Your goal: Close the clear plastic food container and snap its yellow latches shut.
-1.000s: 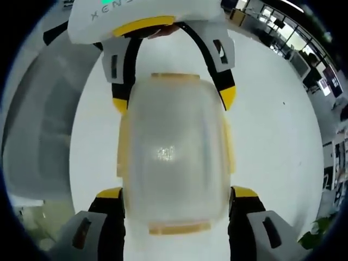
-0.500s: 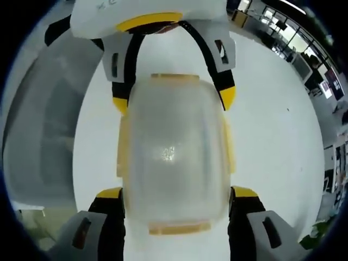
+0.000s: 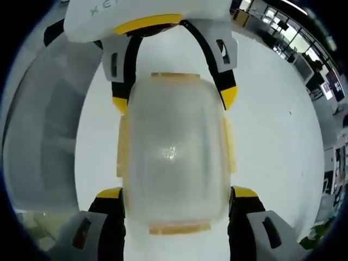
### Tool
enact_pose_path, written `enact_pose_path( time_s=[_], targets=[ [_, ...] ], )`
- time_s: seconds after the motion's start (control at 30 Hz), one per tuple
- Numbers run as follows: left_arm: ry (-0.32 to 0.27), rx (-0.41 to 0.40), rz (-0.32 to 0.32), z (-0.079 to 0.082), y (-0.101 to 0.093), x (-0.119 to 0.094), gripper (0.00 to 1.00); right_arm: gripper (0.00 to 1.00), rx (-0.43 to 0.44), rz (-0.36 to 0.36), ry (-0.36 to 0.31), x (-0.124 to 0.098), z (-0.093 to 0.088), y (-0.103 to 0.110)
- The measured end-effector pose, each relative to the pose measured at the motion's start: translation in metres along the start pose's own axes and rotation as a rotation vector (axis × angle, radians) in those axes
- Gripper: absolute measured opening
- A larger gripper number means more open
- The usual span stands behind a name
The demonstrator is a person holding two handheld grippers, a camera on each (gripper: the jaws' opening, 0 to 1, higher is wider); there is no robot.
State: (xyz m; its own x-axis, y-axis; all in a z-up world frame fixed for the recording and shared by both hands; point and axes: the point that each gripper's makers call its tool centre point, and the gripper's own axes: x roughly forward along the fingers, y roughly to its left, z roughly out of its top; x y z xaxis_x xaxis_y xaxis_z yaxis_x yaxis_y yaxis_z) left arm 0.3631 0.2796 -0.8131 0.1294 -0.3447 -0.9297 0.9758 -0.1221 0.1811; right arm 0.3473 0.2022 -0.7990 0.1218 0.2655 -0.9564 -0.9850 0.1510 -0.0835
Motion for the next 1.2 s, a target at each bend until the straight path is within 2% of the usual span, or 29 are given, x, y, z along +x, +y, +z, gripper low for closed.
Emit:
enact_pose_path(
  time_s=[1.2],
  targets=[
    [0.027, -0.03, 0.012, -0.061, -0.018, -0.022, 0.89, 0.77, -0.035, 0.011, -0.005, 0.018, 0.061, 0.018]
  ],
)
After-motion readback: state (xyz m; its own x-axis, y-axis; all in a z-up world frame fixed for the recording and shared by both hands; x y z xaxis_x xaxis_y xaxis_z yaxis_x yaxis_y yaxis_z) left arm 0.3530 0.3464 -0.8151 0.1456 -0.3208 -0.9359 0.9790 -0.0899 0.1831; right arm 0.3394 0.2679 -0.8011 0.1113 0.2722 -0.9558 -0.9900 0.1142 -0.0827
